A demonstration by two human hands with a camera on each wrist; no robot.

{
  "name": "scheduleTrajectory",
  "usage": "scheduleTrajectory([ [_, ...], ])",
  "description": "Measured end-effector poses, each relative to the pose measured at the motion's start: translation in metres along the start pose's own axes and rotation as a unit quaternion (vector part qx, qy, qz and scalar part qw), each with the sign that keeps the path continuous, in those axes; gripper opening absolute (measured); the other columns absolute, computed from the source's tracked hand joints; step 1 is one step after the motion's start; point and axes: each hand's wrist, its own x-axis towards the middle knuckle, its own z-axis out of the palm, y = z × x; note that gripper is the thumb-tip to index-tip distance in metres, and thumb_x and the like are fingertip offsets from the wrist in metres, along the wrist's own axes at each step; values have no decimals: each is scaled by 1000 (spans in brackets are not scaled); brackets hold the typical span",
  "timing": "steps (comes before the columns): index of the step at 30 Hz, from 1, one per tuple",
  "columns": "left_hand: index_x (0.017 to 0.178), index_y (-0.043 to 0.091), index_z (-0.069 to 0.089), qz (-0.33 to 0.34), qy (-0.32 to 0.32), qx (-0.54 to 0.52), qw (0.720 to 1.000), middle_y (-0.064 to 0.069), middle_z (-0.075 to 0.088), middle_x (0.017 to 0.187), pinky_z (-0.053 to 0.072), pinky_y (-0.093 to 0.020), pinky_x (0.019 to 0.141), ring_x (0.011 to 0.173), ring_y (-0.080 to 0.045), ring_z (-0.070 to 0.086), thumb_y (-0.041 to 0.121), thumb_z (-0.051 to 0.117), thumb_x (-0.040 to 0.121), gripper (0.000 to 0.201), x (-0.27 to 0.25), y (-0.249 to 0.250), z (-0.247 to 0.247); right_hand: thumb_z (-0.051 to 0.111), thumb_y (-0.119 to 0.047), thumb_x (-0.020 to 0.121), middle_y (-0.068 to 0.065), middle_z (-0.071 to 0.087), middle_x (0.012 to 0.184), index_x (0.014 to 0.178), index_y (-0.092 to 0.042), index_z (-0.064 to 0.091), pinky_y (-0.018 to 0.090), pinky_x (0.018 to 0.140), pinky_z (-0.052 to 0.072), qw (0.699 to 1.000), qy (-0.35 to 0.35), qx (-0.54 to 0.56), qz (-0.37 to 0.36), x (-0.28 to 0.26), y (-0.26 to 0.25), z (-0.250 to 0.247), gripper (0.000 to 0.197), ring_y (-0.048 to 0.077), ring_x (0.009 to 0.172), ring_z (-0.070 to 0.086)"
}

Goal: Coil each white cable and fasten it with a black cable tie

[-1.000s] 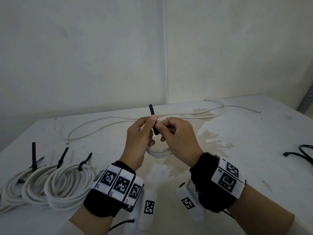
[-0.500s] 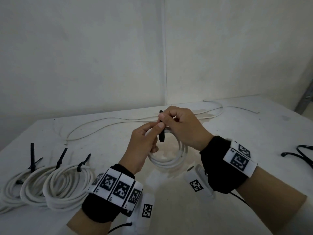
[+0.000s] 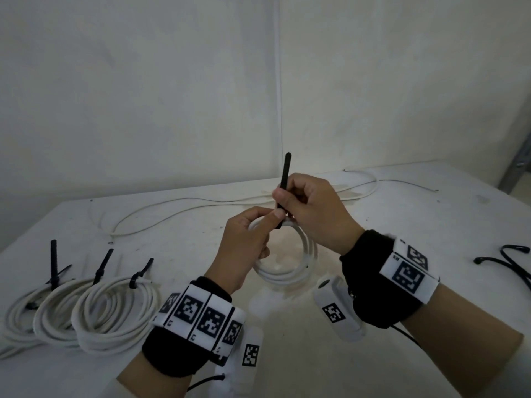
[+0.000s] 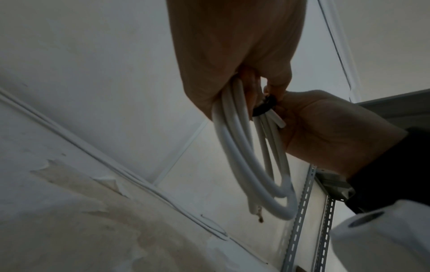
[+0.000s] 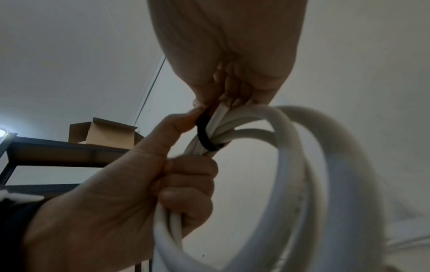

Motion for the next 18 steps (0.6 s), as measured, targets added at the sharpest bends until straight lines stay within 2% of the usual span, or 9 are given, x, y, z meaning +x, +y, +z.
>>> scheduleTrajectory([
  [2,75,12,64,6,-10,9,1000,11,36,37,30,-19,43,38,-4,28,19,57,89,17,0,2,1,58,-9,89,3,53,59,75,5,55,15,50,39,999,15,-27,-7,1,0,1,19,8,51,47],
  [5,75,12,64,20,-22,31,999,11,40,37,31,-19,43,38,-4,29,18,57,89,17,-2,4,0,58,-10,89,-4,53,55,66,-12,51,13,51,39,998,32,-45,-8,4,1,0,23,3,47,48],
  [7,71,14,64,27,-23,41,999,10,39,38,32,-19,43,39,-4,30,17,56,90,20,-3,3,0,58,-11,89,-1,53,55,62,-18,48,19,53,41,998,36,-55,-7,5,1,0,29,5,49,48],
  [9,69,16,63,32,-23,48,998,10,38,38,32,-19,43,38,-5,30,18,55,90,22,-4,3,0,58,-11,88,4,52,56,64,-12,51,28,56,42,998,38,-51,2,6,1,1,26,13,52,48],
  [11,70,16,64,33,-27,56,997,10,39,38,32,-18,42,38,-5,30,18,56,91,22,-5,2,0,58,-10,88,5,53,55,69,-4,55,30,56,44,998,42,-36,14,5,2,1,21,12,50,49],
  [15,77,13,66,18,-28,41,999,11,36,38,31,-19,43,37,-4,29,21,55,90,19,-3,4,-2,57,-8,89,4,55,55,72,-1,55,19,51,46,999,21,22,19,5,-2,-3,19,2,43,50],
  [17,76,13,66,15,-22,33,999,11,33,39,30,-20,43,38,-5,28,22,57,89,19,0,6,-4,56,-10,90,6,55,61,76,0,55,18,56,46,999,-4,45,11,5,-4,-5,17,5,51,52],
  [18,74,13,66,15,-14,28,999,11,32,39,29,-20,43,38,-6,27,22,57,89,19,1,7,-5,55,-13,91,6,56,66,78,-2,55,22,62,46,999,-20,37,8,3,-2,-6,17,9,60,52],
])
